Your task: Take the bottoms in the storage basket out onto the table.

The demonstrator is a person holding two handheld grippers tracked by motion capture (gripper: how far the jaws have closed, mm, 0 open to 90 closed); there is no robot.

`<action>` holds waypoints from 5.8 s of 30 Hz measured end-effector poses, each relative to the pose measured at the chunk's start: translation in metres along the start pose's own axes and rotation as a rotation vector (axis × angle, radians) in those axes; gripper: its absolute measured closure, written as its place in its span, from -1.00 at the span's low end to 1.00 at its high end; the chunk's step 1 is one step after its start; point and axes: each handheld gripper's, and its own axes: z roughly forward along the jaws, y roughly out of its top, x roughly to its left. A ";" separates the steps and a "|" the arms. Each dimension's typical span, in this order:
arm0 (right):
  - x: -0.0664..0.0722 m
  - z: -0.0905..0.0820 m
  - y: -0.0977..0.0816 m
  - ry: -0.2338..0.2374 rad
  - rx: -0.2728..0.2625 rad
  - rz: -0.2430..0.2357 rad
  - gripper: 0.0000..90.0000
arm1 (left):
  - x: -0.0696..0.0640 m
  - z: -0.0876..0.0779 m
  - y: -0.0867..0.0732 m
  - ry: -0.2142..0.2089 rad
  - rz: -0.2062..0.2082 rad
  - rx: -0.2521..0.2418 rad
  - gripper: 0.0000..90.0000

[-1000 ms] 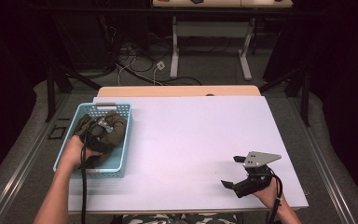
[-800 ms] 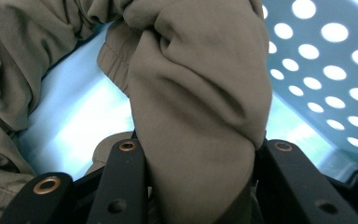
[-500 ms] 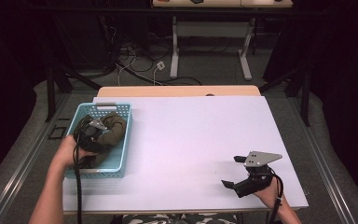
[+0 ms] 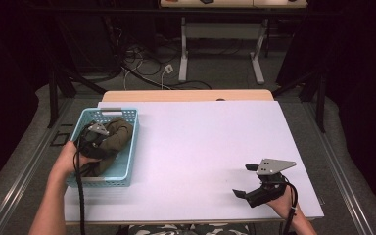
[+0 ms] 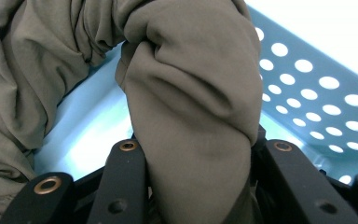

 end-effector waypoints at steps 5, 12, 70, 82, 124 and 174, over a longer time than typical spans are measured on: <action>0.000 0.000 0.000 0.001 0.001 0.002 -0.93 | -0.001 -0.002 0.001 0.003 0.020 -0.008 0.45; -0.001 0.000 0.000 0.001 0.002 0.002 -0.93 | -0.002 -0.006 0.001 0.007 0.036 -0.029 0.45; -0.001 0.002 -0.003 -0.010 0.026 0.005 -0.93 | -0.008 -0.045 0.045 0.007 0.244 0.100 0.46; 0.000 0.002 -0.003 -0.012 0.025 0.006 -0.93 | -0.009 -0.059 0.060 0.015 0.259 0.121 0.46; -0.002 0.003 -0.004 -0.010 0.021 0.013 -0.93 | -0.017 -0.097 0.102 0.042 0.341 0.161 0.46; -0.001 0.002 -0.003 -0.014 0.024 0.012 -0.93 | -0.041 -0.135 0.149 0.053 0.445 0.137 0.46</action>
